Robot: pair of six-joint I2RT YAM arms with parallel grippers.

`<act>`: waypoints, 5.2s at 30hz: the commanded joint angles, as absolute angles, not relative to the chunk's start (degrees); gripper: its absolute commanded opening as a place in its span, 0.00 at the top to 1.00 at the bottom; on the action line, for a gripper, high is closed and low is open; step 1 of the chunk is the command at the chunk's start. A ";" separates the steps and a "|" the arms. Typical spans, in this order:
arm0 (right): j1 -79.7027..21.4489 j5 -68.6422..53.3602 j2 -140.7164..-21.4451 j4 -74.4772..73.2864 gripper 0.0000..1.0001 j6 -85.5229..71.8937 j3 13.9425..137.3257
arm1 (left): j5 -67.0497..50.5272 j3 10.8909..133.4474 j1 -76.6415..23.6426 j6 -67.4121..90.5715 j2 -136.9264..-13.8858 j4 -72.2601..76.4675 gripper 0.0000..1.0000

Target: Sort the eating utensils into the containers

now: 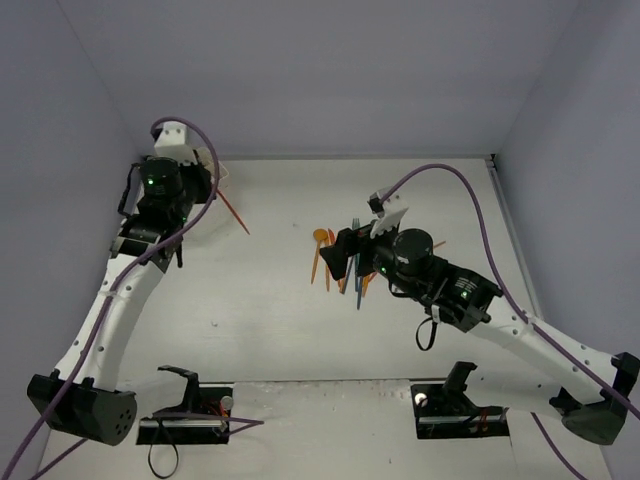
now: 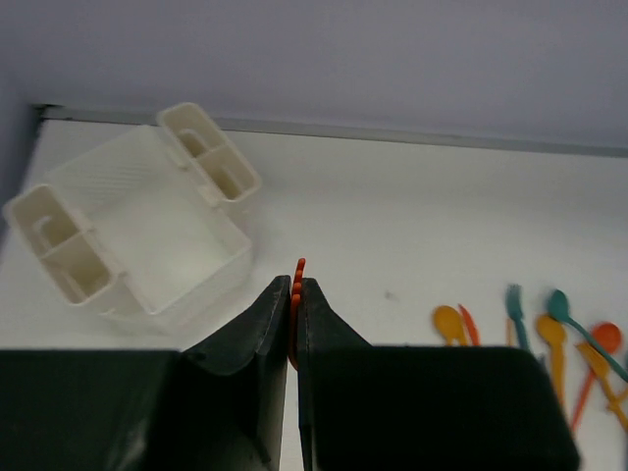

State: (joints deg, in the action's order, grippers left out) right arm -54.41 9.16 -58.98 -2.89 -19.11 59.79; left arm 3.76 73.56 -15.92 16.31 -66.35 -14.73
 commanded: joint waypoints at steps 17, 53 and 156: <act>-53.83 18.81 -48.01 -8.65 0.06 -16.47 56.12 | 14.33 83.21 6.23 -13.18 -84.59 13.29 1.00; -49.98 18.35 -54.42 -11.25 0.06 -15.45 57.46 | 6.97 84.35 16.03 -0.62 -105.51 25.49 0.97; -40.40 7.55 -66.87 -5.22 1.00 -15.64 60.39 | -10.63 73.97 -35.46 30.80 -59.13 -16.79 0.18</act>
